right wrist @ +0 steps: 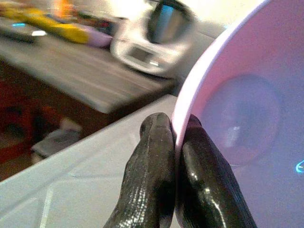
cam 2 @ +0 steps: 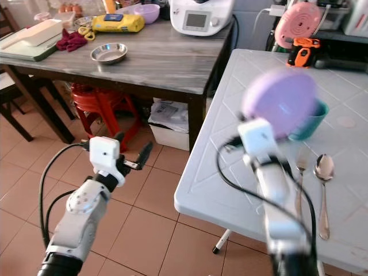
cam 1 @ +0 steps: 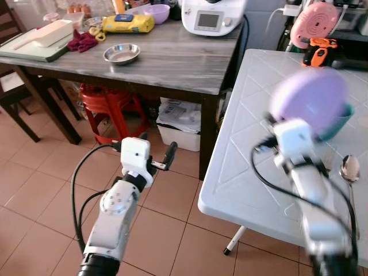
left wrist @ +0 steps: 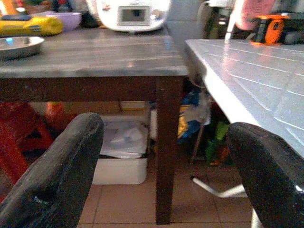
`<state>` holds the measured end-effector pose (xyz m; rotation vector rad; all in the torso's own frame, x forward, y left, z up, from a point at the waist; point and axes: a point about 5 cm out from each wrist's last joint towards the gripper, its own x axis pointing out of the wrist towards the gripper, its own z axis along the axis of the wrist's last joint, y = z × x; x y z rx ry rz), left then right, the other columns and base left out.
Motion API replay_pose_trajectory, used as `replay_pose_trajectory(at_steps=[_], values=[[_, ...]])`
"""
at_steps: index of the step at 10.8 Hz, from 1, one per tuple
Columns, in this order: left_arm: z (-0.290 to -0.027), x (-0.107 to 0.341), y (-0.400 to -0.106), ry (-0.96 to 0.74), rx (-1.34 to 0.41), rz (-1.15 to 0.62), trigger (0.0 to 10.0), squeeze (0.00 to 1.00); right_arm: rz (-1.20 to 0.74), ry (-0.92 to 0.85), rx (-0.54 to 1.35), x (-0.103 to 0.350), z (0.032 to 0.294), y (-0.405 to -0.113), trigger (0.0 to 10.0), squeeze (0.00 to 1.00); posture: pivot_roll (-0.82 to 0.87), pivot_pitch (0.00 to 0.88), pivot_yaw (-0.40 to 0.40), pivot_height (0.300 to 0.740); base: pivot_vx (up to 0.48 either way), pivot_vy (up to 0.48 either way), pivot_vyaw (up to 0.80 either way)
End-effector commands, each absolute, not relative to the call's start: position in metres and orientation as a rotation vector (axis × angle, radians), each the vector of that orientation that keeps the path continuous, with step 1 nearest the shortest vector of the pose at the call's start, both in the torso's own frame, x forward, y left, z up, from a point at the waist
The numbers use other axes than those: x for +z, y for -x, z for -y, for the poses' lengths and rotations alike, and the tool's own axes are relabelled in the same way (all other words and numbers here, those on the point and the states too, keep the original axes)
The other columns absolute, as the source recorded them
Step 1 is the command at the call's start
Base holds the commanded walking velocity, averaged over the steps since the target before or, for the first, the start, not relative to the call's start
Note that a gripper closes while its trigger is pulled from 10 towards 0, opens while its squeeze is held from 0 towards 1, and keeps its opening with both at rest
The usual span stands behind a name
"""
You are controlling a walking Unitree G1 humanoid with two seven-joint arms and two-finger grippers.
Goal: Setting the table
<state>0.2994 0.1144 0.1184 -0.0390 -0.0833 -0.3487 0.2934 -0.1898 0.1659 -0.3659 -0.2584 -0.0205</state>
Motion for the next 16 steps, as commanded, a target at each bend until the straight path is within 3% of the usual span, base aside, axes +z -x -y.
replay_pose_trajectory(at_steps=[1, 3, 7, 16], values=[[-0.121, 0.118, -0.303, 0.029, -0.306, 0.074, 10.0, 0.00, 0.283, 0.360, -0.065, 0.172, 0.189, -0.289, 10.0, 0.00, -0.17, 0.069, 0.080, 0.740, 0.000, 0.000, 0.00], [-0.121, 0.117, -0.310, 0.012, -0.233, 0.078, 10.0, 0.00, 0.274, 0.305, -0.124, 0.167, 0.182, -0.274, 10.0, 0.00, -0.18, 0.068, 0.092, 0.740, 0.000, 0.000, 0.00], [-0.114, 0.115, -0.311, 0.005, -0.258, 0.081, 10.0, 0.00, 0.272, 0.279, -0.142, 0.173, 0.180, -0.279, 10.0, 0.00, -0.18, 0.068, 0.099, 0.740, 0.000, 0.000, -0.42], [-0.108, 0.109, -0.306, 0.006, -0.268, 0.080, 10.0, 0.00, 0.271, 0.275, -0.079, 0.175, 0.171, -0.283, 10.0, 0.00, -0.18, 0.079, 0.076, 0.740, 0.000, 0.327, -0.11]])
